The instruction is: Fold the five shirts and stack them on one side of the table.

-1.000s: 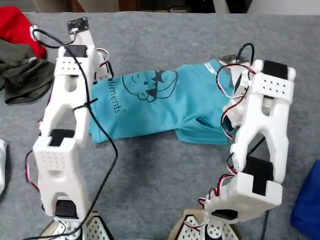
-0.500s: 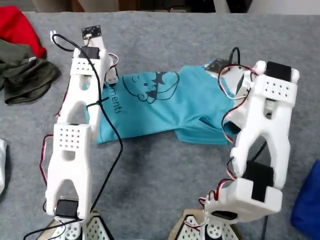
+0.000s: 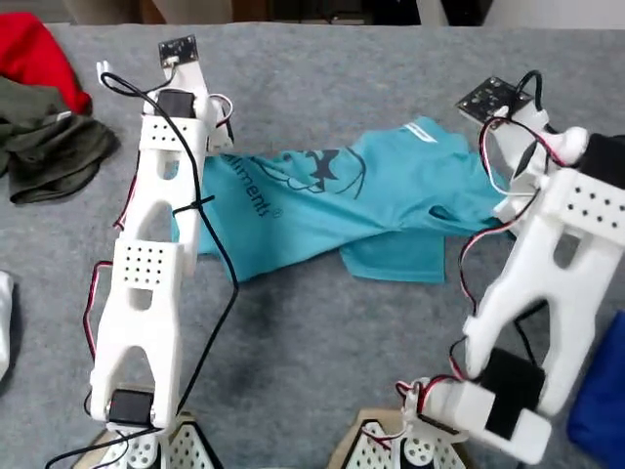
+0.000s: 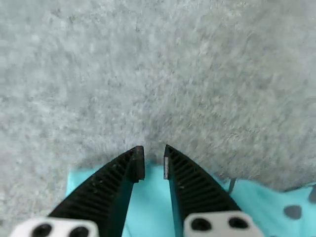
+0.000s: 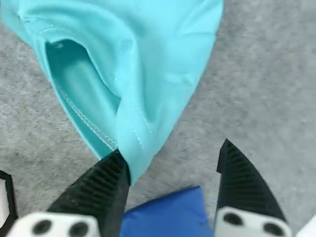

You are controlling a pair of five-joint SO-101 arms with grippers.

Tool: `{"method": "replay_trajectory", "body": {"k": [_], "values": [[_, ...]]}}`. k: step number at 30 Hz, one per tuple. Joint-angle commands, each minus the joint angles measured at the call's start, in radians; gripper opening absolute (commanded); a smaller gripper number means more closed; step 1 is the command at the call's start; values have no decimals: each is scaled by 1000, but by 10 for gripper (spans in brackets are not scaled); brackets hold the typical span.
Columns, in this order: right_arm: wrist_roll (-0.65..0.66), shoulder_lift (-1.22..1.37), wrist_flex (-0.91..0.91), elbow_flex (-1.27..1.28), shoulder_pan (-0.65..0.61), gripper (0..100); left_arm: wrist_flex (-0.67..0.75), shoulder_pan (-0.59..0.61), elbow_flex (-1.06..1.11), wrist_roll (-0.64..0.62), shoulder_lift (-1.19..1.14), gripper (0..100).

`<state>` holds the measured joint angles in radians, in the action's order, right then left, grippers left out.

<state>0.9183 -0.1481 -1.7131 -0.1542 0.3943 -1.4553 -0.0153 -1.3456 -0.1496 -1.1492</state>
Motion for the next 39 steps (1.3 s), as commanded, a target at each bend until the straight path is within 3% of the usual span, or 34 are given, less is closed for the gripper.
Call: {"method": "replay_trajectory", "body": {"k": [1, 6, 11, 15, 25, 27, 34, 39], "values": [[18, -97, -44, -47, -19, 260, -6, 0, -52, -2, 22, 81], [20, -130, -61, 19, -38, 260, -18, 0, -8, -6, 21, 81], [15, -117, 3, 107, -38, 260, -195, -9, -74, -6, 25, 16], [14, -119, 60, 159, -51, 260, -292, -11, -140, -8, 22, 23], [-5, -122, 80, 194, -125, 262, -307, -14, -38, 21, 151, 50], [-48, -124, 101, 182, -125, 319, -307, -25, 44, 43, 217, 90], [-115, -125, 118, 314, -220, 698, -307, -110, 420, 135, 490, 125], [-296, -127, 229, 498, -262, 722, -304, -152, 612, 173, 653, 126]]}}
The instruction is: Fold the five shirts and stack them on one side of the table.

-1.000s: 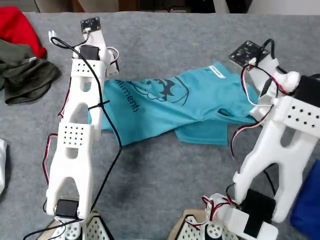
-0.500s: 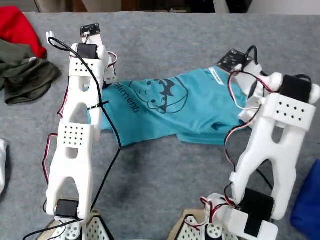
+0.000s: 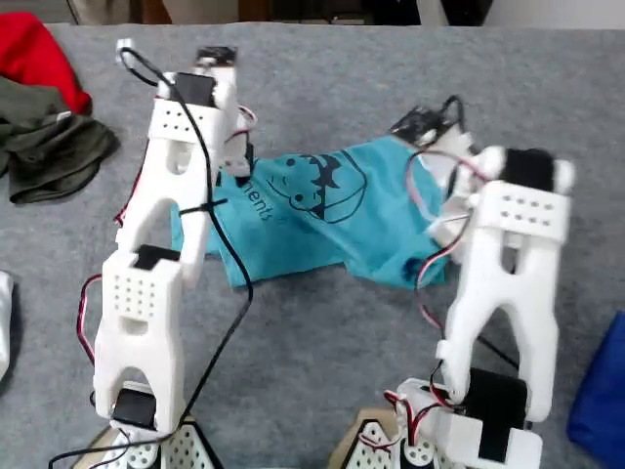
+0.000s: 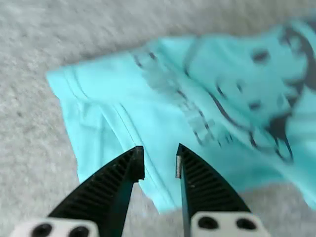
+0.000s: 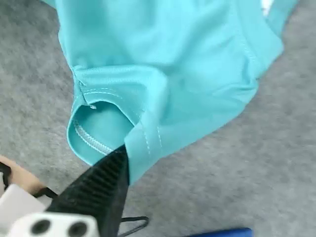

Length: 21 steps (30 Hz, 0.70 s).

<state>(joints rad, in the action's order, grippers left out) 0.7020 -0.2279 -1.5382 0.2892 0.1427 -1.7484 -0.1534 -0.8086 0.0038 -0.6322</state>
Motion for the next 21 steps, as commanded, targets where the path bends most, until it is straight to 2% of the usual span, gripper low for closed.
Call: {"method": "replay_trajectory", "body": {"k": [1, 9, 12, 17, 21], "values": [[-94, -47, 54, 61, 15, 722, -11, -11, 95, 25, 151, 126], [-78, -38, -21, 79, 274, 722, -3, 41, 201, 48, 143, 125], [-84, -38, -46, 157, 275, 722, 17, 43, 209, 46, 102, 125], [-77, -38, 21, 326, 254, 722, 20, 40, 207, 9, 30, 125], [-86, -53, 26, 320, 145, 722, 20, 41, 207, 3, -1, 125]]}}
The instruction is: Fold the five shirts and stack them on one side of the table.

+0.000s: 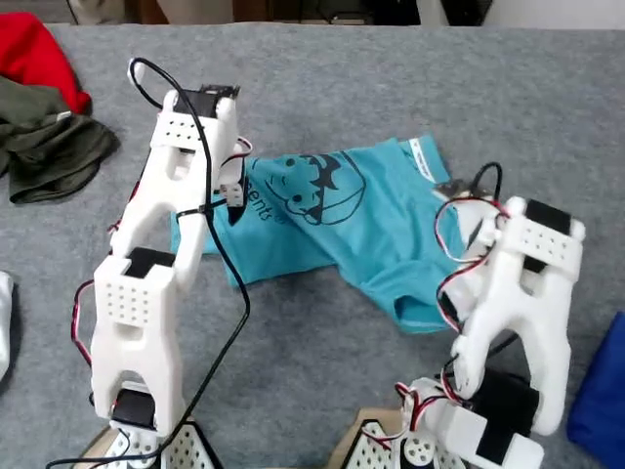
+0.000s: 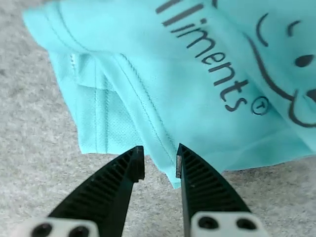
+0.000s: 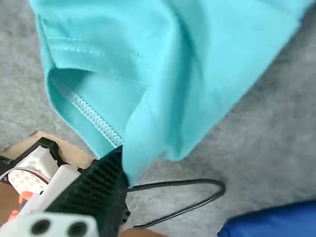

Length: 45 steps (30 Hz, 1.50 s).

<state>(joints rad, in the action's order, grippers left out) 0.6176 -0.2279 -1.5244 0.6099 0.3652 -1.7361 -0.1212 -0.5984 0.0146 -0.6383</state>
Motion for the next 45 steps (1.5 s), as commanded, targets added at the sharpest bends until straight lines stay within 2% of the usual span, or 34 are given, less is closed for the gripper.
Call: {"method": "replay_trajectory", "body": {"k": [1, 10, 18, 21, 26, 29, 40, 45], "values": [[-14, -58, 20, -13, -116, 722, 8, 8, -3, -8, 4, 125], [-245, -88, 74, -185, -466, 722, 8, 11, -3, -8, 10, 125], [-453, -88, 69, -318, -648, 721, 8, 31, -5, -9, 10, 125], [-509, -88, 17, -386, -602, 721, 8, 69, -5, -9, 13, 125], [-568, -88, -34, -604, -355, 721, 6, 138, -5, -8, 13, 125], [-575, -79, -5, -774, -278, 721, 6, 152, -5, -8, 13, 125], [-574, -87, 167, -1198, -275, 721, 6, 150, -5, -9, 13, 125], [-574, -81, 138, -1182, -275, 721, 6, 144, -3, -9, 13, 125]]}}
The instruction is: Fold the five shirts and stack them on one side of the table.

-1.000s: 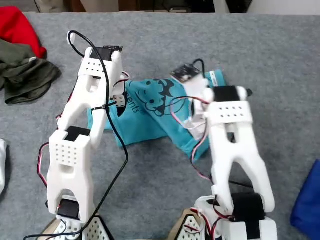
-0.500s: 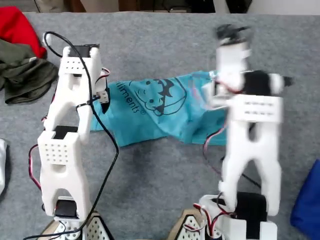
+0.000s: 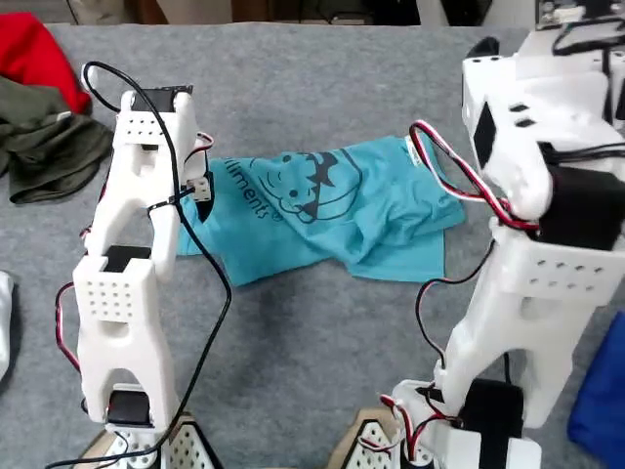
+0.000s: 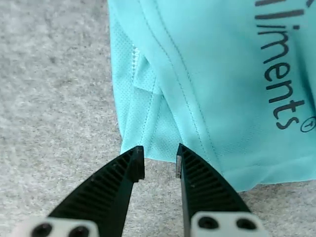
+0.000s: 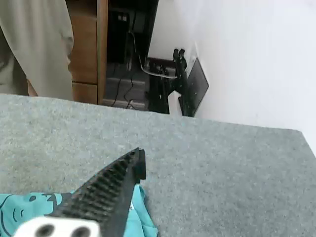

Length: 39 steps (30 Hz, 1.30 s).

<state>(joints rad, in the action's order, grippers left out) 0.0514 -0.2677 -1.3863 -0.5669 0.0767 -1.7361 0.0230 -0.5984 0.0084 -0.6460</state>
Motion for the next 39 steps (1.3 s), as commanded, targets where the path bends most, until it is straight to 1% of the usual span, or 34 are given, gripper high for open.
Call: {"method": "replay_trajectory", "body": {"k": [1, 3, 6, 9, 11, 12, 14, 17, 19, 21, 26, 29, 31, 33, 39], "values": [[-8, -41, -12, 31, 13, 721, 6, 0, -3, -3, 21, 125], [-8, -39, -32, 127, 12, 721, 6, 0, -3, -3, 15, 125], [2, -38, -32, 302, -36, 721, 8, -2, -3, -3, 12, 125], [2, -10, 41, 461, -81, 720, 48, -9, -2, -11, 12, 125], [2, 38, 92, 507, -91, 713, 98, -5, -2, -61, 10, 125], [2, 71, 107, 509, -93, 691, 129, -3, -2, -91, 10, 125], [2, 154, 120, 483, -91, 601, 176, -2, 3, -123, 10, 124], [2, 295, 110, 403, -91, 398, 204, -18, -9, -146, -19, 124], [-5, 386, 86, 331, -91, 280, 210, -23, -35, -150, -59, 124], [-6, 466, 58, 254, -91, 226, 215, -23, -81, -150, -111, 124], [-6, 601, -29, 71, -91, 225, 201, -18, -239, -150, -246, 124], [-6, 653, -66, -2, -91, 225, 157, -20, -336, -149, -297, 123], [-6, 680, -80, -30, -90, 225, 127, -20, -411, -147, -328, 95], [-6, 700, -84, -39, -90, 225, 124, -18, -477, -146, -357, 20], [-6, 723, -89, -36, -88, 224, 112, -3, -609, -149, -406, 20]]}}
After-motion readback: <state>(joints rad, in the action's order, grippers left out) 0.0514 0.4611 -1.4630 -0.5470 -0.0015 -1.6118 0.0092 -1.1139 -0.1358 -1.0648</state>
